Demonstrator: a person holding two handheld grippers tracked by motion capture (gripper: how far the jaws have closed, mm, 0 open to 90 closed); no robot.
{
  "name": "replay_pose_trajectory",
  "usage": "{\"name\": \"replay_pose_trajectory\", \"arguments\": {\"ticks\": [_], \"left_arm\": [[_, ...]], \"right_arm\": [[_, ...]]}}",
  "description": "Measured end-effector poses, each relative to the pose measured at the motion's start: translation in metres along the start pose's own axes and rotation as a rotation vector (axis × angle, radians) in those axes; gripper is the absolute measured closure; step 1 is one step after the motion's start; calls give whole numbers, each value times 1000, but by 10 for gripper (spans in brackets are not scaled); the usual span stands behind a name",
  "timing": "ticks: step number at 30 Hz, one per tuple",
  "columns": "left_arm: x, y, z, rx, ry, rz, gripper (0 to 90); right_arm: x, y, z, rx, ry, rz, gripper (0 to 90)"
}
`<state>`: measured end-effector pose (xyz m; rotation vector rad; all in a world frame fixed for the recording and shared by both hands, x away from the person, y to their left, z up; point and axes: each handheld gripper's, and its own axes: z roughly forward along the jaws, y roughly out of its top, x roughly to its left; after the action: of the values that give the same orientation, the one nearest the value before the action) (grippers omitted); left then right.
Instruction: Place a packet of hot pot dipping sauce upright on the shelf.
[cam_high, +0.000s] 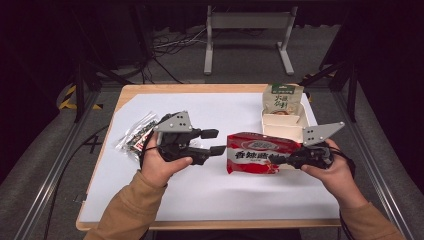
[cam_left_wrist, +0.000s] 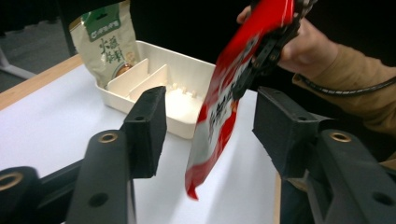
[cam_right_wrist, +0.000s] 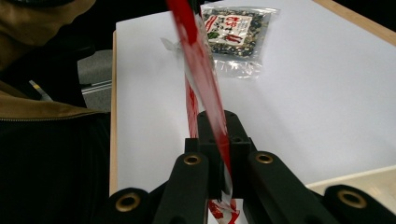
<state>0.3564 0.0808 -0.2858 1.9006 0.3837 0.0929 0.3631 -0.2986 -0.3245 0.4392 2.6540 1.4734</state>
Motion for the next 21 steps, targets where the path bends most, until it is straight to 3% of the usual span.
{"name": "replay_pose_trajectory", "arguments": {"ticks": [10, 14, 21], "left_arm": [[6, -13, -1, 3, 16, -17, 397], [9, -19, -3, -20, 8, -30, 386], [12, -28, -5, -30, 28, -49, 373]], "right_arm": [[-9, 13, -16, 13, -30, 21, 882], [-15, 17, -22, 9, -42, 30, 882], [-28, 24, -33, 23, -92, 16, 882]]}}
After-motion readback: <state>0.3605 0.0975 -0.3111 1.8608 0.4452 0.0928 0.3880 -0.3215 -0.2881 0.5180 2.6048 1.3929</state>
